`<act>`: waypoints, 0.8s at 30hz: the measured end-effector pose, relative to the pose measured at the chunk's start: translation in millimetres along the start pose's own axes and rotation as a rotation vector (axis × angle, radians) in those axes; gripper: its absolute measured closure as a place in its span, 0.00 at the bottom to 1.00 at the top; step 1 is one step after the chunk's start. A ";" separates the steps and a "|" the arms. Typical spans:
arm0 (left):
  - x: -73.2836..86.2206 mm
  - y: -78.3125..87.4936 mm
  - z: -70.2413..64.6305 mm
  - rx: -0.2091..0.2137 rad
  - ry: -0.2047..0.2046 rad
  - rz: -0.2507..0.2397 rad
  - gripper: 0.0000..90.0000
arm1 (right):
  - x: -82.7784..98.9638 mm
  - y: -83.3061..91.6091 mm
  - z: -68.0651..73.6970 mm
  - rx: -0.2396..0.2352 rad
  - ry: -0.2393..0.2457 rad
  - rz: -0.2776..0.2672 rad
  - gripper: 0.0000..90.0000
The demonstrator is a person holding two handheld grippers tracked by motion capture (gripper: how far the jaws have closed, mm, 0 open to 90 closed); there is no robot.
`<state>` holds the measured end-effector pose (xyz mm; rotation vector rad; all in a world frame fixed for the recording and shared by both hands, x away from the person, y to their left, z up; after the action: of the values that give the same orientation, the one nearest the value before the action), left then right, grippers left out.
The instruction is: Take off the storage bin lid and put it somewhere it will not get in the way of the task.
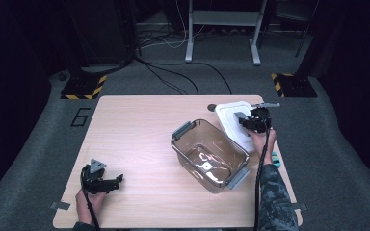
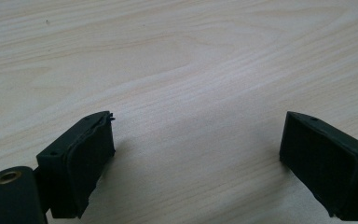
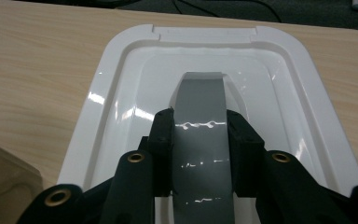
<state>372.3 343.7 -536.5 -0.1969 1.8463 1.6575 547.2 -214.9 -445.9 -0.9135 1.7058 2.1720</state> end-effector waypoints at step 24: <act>-0.1 -0.3 -0.4 0.000 0.006 -0.004 0.11 | 19.0 -33.0 3.1 -0.006 -0.031 0.034 0.74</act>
<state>372.4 343.2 -536.7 -0.2053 1.8487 1.6562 549.1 -205.9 -483.0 -0.8541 1.7135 2.2021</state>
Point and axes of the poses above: each handheld gripper's, and its own axes: y roughly backward along the jaws, x roughly out of its underside, z roughly to its left, the point moved 1 cm from there along -y, roughly forward along the jaws, and after that the axes turned 14 degrees about z, right-handed, at the moved point
